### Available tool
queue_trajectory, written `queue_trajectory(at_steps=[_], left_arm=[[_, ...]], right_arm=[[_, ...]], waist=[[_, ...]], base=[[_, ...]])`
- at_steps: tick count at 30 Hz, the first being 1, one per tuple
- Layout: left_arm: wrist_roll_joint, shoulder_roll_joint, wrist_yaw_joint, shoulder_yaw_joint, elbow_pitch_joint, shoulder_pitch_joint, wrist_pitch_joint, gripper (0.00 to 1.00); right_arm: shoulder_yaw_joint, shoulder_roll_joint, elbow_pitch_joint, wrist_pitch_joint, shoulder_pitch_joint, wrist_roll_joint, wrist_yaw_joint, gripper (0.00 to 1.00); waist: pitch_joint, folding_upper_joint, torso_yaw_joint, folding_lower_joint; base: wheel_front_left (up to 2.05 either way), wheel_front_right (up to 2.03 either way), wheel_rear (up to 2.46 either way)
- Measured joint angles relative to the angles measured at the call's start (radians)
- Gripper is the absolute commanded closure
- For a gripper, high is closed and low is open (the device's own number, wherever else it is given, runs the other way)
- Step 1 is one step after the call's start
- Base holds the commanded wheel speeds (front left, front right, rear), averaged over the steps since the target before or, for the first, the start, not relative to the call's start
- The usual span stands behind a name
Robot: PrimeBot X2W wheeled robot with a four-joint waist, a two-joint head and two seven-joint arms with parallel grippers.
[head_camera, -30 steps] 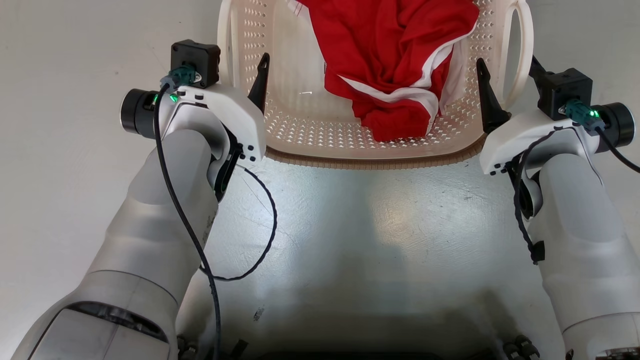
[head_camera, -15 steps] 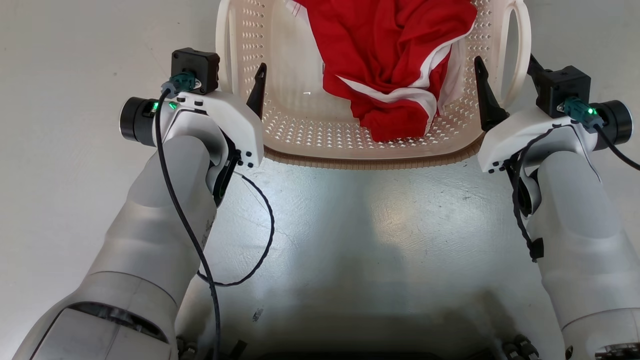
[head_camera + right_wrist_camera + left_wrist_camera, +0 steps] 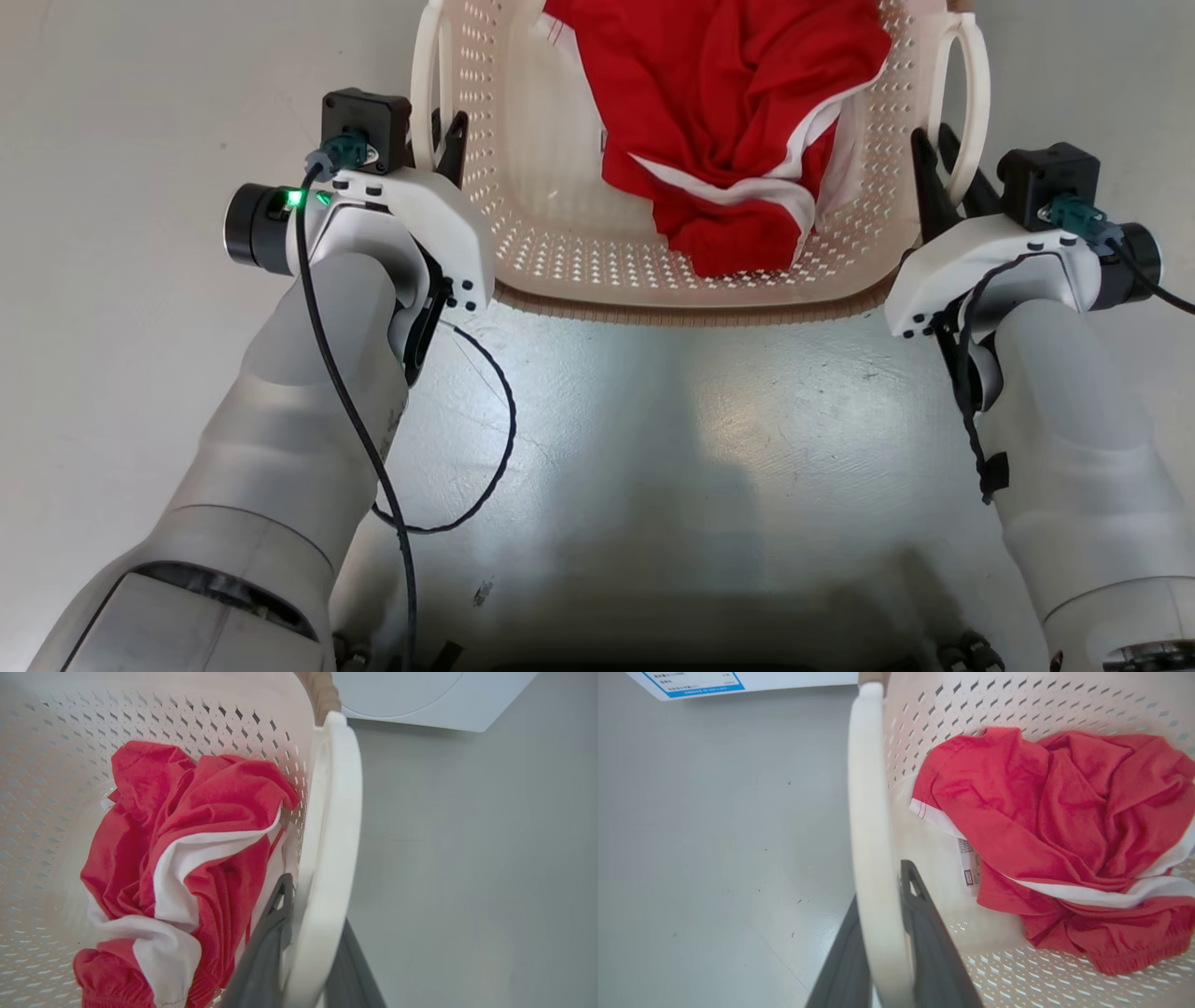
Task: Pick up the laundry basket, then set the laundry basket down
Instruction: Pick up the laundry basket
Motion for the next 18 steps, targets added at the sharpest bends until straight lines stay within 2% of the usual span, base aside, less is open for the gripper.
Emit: queue_trajectory(at_steps=[9,18], left_arm=[[-0.030,0.003,0.006,-0.028,0.033,0.031,0.004,1.00],[-0.064,0.011,0.014,-0.035,0.050,0.100,0.004,1.00]], right_arm=[[0.068,-0.003,0.050,0.018,0.001,0.062,0.000,1.00],[0.163,-0.010,0.060,0.063,0.013,0.117,-0.001,1.00]], waist=[[-0.052,0.0000,-0.014,0.0000],[-0.149,0.0000,-0.039,0.0000]], base=[[0.00,0.00,0.00],[0.00,0.00,0.00]])
